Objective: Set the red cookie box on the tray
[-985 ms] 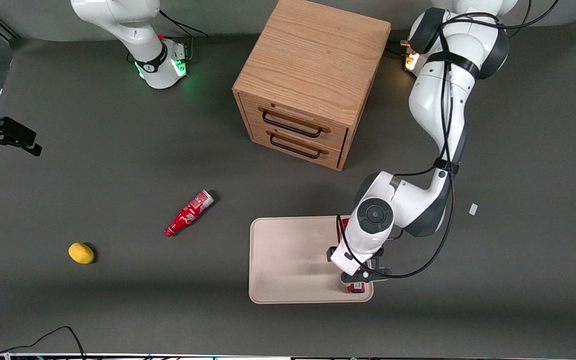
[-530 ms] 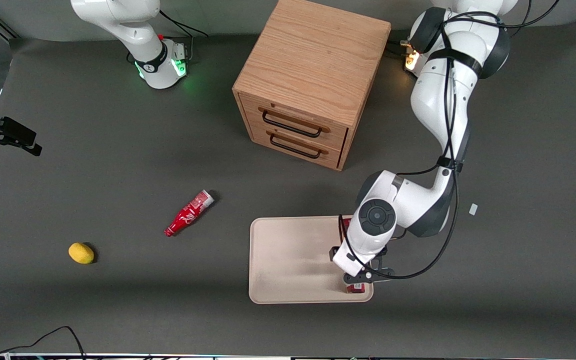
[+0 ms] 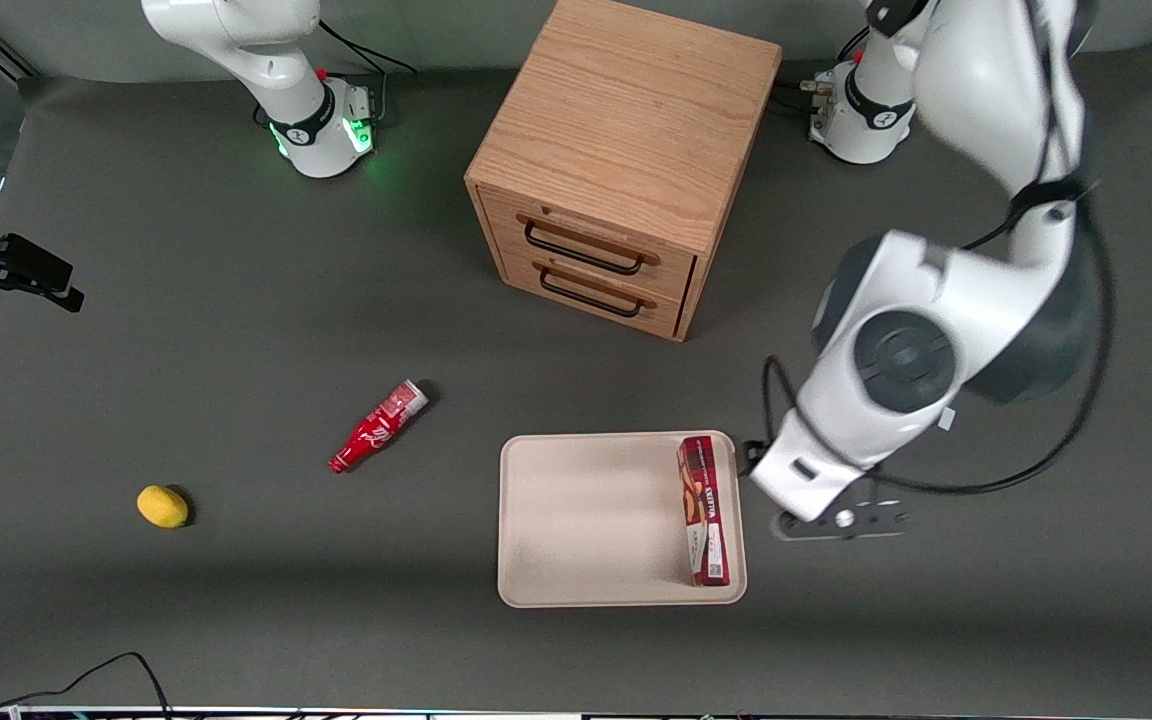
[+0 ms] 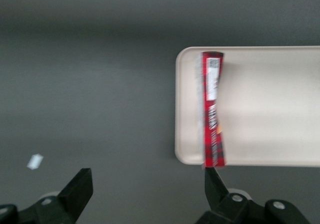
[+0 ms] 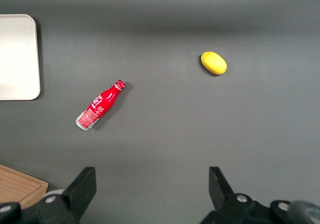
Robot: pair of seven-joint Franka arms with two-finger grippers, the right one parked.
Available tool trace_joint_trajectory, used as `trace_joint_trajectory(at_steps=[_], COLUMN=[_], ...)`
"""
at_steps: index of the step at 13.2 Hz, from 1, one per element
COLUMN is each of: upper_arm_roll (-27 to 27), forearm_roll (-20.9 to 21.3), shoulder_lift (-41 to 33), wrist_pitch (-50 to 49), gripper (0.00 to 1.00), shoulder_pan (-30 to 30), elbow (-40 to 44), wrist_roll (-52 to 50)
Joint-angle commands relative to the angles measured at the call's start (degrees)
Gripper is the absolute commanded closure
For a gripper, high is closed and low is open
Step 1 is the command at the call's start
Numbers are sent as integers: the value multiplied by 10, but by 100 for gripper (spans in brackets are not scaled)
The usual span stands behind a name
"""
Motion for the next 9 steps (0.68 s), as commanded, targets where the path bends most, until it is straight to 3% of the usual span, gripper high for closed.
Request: trace_joint_trajectory(at_steps=[1, 5, 9], upper_arm_roll=[6, 97, 145], forearm_roll=[-34, -84, -76], shoulder_lift=[-156, -269, -351], wrist_pitch=[24, 29, 40], gripper=[0, 0, 0], shoulder_pan=[48, 63, 64], elbow=[-202, -312, -407], wrist_roll=[72, 201, 238])
